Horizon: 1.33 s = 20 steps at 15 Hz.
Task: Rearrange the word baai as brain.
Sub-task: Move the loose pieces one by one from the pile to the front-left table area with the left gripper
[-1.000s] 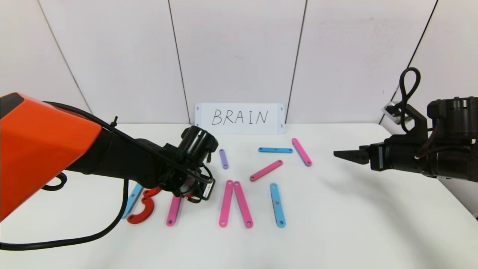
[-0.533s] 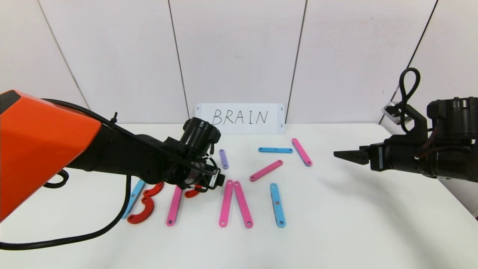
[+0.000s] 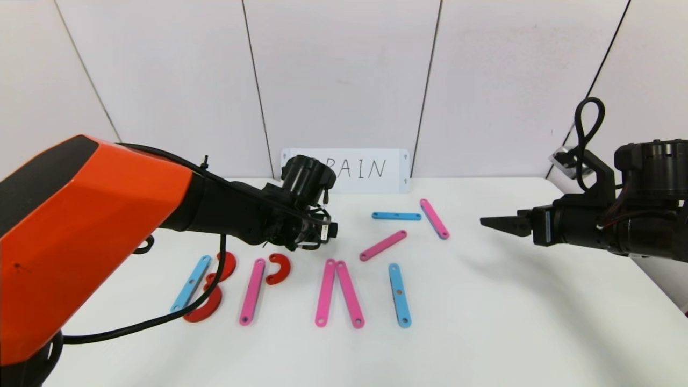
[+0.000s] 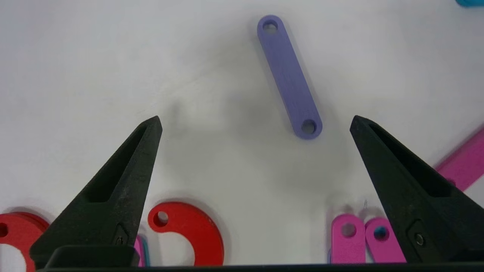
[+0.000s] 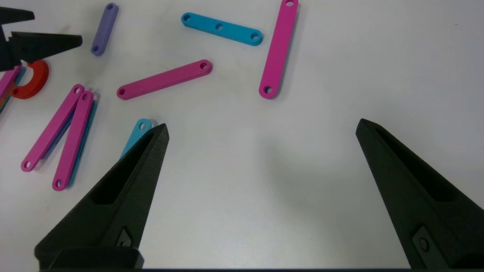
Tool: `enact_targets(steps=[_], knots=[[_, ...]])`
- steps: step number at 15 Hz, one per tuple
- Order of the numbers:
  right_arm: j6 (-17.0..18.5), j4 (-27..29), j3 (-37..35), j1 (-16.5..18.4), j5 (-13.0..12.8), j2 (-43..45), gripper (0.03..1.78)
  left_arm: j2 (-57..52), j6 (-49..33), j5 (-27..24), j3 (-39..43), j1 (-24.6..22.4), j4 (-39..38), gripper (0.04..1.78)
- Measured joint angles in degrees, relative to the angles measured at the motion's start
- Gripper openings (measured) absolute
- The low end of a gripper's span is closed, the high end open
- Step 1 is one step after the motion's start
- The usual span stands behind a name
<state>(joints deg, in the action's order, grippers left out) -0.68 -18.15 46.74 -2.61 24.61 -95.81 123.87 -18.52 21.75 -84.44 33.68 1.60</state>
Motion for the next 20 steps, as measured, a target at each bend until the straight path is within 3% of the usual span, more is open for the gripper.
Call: enact_targets(steps=[9,12,15,20], knots=[[-0.09,0.00,-0.07,0.00,0.00,-0.09,1.73,8.72,-5.90,4.77,-9.33,0.16,0.60,1.74],[-0.06,0.00,-0.07,-0.02,0.00,-0.04,1.73,10.01,-5.79,5.71,-10.12,0.16,0.68,1.63],[-0.09,-0.01,-0.27,-0.02,0.00,0.07,1.73,10.45,-5.64,5.69,-10.20,0.16,0.77,1.27],[-0.06,0.00,-0.33,-0.15,0.02,0.11,1.73,10.62,-5.60,5.69,-10.23,0.16,0.85,0.43]])
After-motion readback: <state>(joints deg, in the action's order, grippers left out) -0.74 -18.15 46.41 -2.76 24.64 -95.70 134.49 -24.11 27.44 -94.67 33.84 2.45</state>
